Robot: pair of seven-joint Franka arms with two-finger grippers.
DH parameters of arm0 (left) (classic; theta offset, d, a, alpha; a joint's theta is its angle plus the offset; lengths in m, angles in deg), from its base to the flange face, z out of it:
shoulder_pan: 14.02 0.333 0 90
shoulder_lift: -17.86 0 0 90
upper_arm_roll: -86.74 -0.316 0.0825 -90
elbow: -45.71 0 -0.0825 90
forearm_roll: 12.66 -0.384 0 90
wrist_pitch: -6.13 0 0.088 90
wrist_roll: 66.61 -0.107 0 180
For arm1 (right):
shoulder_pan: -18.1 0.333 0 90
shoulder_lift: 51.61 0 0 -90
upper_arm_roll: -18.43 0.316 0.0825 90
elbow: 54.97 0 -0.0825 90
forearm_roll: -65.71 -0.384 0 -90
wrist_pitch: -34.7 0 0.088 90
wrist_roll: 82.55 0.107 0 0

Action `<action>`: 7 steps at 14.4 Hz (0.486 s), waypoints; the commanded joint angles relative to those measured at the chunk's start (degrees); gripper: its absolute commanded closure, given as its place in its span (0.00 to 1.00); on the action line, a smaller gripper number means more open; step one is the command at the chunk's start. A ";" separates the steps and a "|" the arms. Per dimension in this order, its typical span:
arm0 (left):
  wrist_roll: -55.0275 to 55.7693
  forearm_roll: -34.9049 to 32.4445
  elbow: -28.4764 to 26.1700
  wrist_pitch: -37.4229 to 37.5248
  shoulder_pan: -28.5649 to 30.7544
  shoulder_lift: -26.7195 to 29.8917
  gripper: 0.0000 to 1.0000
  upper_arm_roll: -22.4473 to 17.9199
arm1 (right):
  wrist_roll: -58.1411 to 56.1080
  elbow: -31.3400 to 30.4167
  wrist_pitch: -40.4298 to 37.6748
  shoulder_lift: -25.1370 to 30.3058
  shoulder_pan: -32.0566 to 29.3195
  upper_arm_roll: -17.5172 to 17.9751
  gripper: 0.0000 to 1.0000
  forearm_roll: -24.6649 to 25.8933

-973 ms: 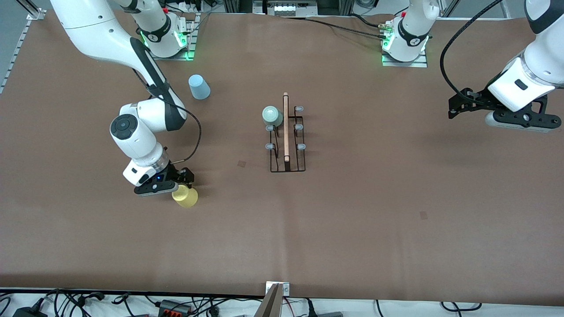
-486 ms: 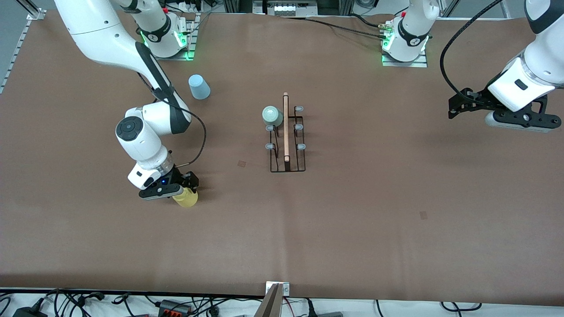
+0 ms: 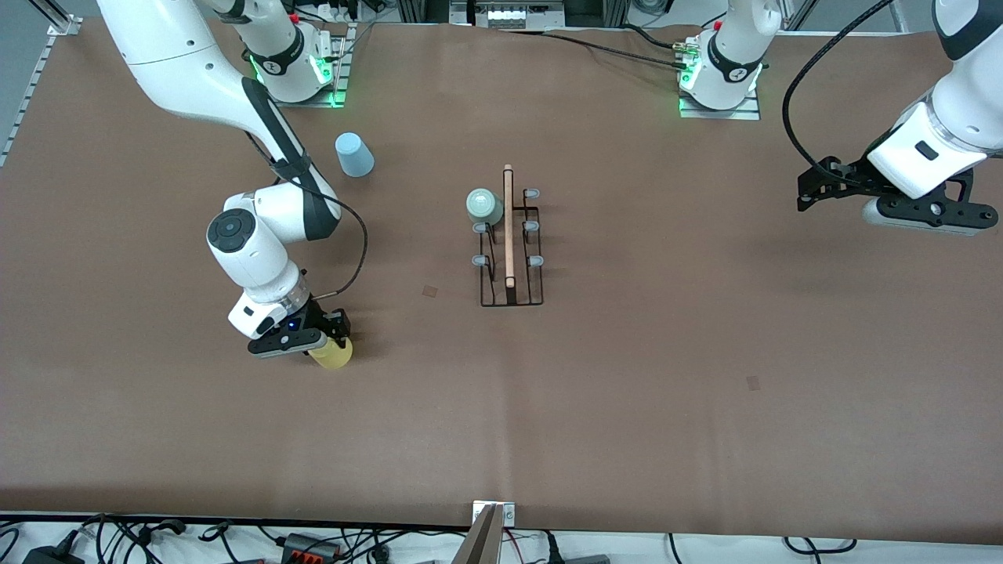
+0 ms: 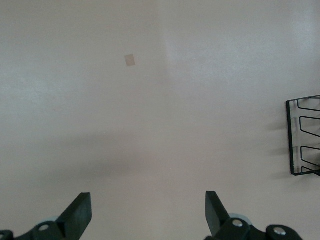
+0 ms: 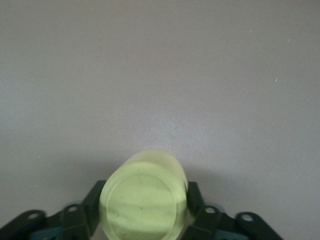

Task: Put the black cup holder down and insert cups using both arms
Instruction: 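Carry the yellow cup to the holder and lower it onto a peg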

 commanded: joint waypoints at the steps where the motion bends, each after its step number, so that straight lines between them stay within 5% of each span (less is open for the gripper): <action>1: 0.50 -1.15 1.09 1.21 -0.32 -0.01 0.00 0.10 | -0.83 1.02 -0.87 1.41 1.41 -0.44 1.00 0.61; 7: 0.59 -1.15 1.09 1.21 -0.23 -0.01 0.00 0.10 | 17.49 5.05 -21.70 12.23 8.07 0.61 1.00 0.43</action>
